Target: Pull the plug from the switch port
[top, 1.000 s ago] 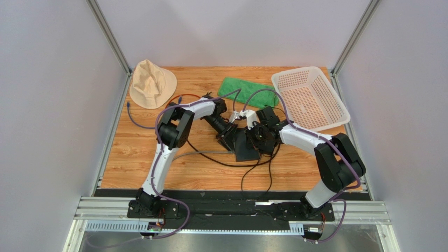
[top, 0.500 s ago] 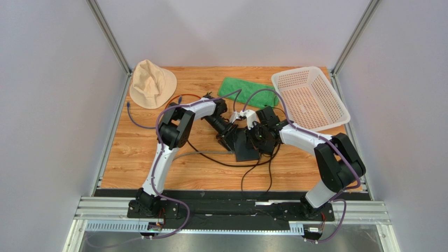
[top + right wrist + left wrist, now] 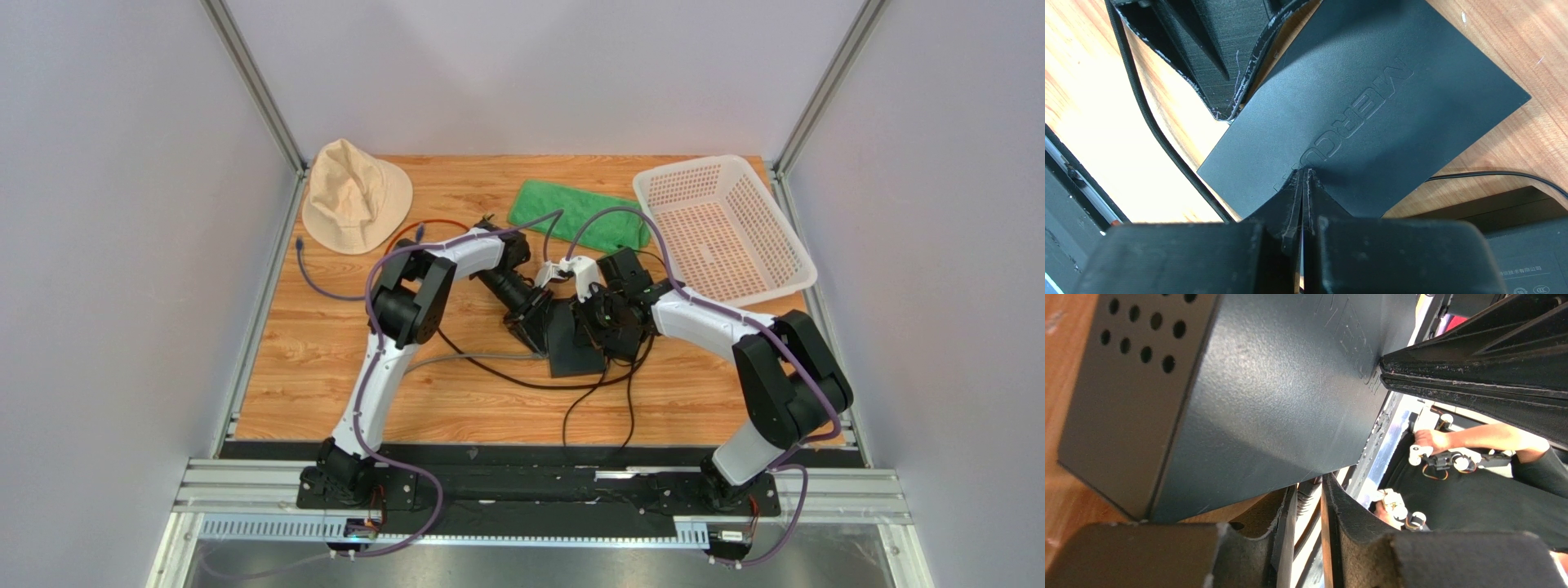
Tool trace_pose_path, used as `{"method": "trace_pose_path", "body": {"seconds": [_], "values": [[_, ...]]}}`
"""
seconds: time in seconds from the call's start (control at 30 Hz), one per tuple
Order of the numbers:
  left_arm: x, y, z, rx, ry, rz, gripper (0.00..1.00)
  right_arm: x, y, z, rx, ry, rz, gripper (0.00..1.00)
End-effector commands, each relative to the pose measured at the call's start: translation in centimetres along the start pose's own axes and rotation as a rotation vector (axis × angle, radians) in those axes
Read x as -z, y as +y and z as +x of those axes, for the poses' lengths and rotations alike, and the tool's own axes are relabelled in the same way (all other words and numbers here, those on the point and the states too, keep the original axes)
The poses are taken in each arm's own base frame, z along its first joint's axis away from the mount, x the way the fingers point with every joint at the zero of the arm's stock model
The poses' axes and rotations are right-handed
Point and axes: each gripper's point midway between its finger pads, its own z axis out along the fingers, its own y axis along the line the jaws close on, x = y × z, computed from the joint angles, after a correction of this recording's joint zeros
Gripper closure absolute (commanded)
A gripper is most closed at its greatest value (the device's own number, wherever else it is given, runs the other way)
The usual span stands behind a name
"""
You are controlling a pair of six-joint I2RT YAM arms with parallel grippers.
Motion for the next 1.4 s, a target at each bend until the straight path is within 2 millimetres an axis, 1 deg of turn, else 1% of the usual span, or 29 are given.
{"method": "trace_pose_path", "body": {"seconds": [0.0,0.03,0.1,0.17,0.23,0.27,0.67,0.8,0.87,0.97,1.13,1.23,1.27,1.37], "values": [[-1.5,2.0,0.0,-0.041,0.040,-0.097,0.69,-0.6,-1.3,2.8,-0.024,0.096,0.056,1.00],[-1.5,2.0,0.1,-0.040,0.044,-0.098,0.68,-0.5,-1.3,2.7,-0.023,0.093,0.058,1.00],[-1.6,2.2,0.1,-0.034,0.045,-0.104,0.71,-0.5,-1.3,2.7,-0.024,0.094,0.058,1.00],[-1.7,2.3,0.2,-0.031,0.049,-0.110,0.82,-0.6,-1.3,2.7,-0.024,0.094,0.058,1.00],[-1.7,2.2,0.1,-0.039,0.048,-0.107,0.97,-0.6,-1.3,2.7,-0.023,0.096,0.056,1.00],[-1.8,2.3,0.1,-0.038,0.050,-0.113,1.00,-0.6,-1.2,2.8,-0.021,0.097,0.054,1.00],[-1.6,3.1,0.4,-0.037,0.062,-0.161,1.00,-0.4,-1.2,2.6,-0.017,0.085,0.060,1.00],[-1.7,3.1,0.4,-0.043,0.063,-0.153,1.00,-0.4,-1.2,2.6,-0.019,0.085,0.060,1.00],[-1.6,2.9,0.4,-0.042,0.058,-0.140,1.00,-0.4,-1.2,2.5,-0.018,0.086,0.055,1.00],[-1.4,1.8,0.3,-0.078,0.053,-0.076,1.00,-0.6,-1.0,2.7,-0.016,0.097,0.041,1.00],[-0.5,1.6,0.4,-0.072,0.046,-0.079,1.00,-0.7,-1.0,2.7,-0.017,0.100,0.041,1.00],[-0.5,1.4,0.9,-0.070,0.054,-0.072,1.00,-0.6,-1.0,2.7,-0.016,0.098,0.042,1.00],[-0.6,1.4,1.4,-0.056,0.061,-0.062,1.00,-0.6,-1.1,2.7,-0.017,0.095,0.044,1.00],[-0.8,1.3,1.9,-0.059,0.058,-0.060,1.00,-0.6,-1.0,2.7,-0.014,0.095,0.043,1.00]]}}
